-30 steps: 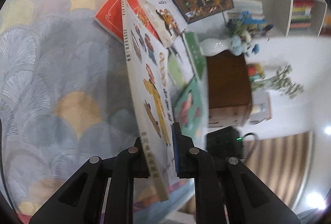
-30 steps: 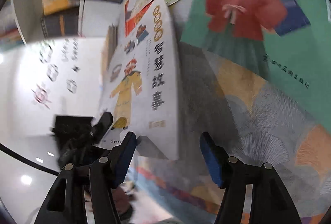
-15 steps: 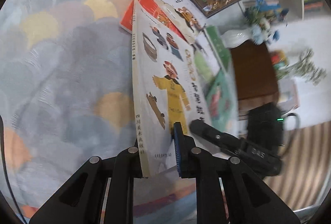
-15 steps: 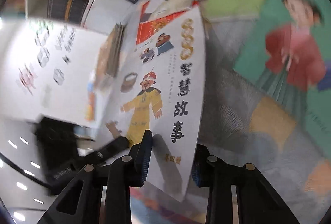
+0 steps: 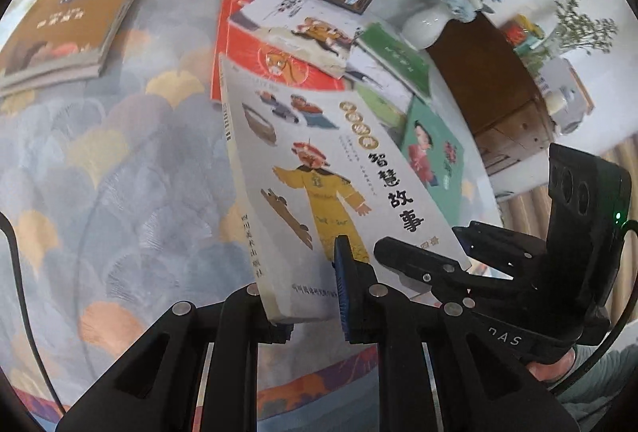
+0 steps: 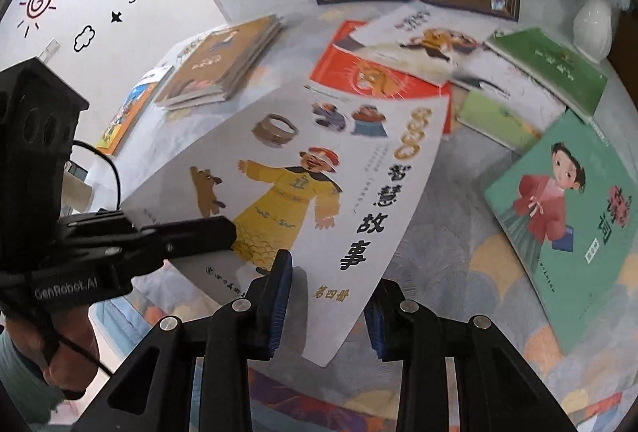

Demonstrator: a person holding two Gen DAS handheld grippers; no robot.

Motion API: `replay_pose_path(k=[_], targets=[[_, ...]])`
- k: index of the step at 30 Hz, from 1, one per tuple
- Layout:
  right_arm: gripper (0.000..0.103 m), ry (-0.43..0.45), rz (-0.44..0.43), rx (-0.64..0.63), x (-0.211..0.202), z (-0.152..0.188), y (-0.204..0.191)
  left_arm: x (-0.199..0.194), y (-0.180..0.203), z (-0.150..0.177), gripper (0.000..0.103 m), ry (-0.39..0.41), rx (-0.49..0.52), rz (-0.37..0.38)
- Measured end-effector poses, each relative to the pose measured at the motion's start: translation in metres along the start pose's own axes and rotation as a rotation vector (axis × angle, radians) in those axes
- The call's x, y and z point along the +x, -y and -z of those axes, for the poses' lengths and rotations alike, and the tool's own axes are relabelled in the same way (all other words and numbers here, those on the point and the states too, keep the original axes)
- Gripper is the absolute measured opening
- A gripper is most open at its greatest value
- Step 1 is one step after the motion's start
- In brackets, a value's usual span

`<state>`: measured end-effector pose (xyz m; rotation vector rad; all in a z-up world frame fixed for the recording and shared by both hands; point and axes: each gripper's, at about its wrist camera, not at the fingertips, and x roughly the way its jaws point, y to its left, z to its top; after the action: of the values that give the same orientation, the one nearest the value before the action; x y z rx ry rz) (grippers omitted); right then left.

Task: Organize books

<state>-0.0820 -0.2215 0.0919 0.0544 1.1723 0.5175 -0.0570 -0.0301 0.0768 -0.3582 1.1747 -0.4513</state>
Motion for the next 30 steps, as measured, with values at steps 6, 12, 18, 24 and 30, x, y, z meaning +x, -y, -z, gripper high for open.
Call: replay_pose_path(k=[6,12,18,24,30], targets=[[0.032,0.043,0.009,0.01,-0.009,-0.017,-0.033,-0.029,-0.02,-0.018,0.014,0.032,0.0,0.032],[0.033,0.124,-0.005,-0.038,-0.017,-0.056,-0.083,-0.08,-0.053,-0.044,0.014,0.119,0.01,0.042],[0.034,0.18,-0.042,-0.1,0.009,-0.111,-0.139,-0.124,-0.104,-0.074,0.014,0.211,0.008,-0.006],[0.034,0.12,-0.084,-0.092,0.066,-0.156,-0.175,-0.132,-0.171,-0.096,0.014,0.233,-0.061,-0.051],[0.037,0.035,-0.092,-0.016,0.113,-0.187,-0.187,-0.125,-0.22,-0.107,0.015,0.235,-0.156,-0.018]])
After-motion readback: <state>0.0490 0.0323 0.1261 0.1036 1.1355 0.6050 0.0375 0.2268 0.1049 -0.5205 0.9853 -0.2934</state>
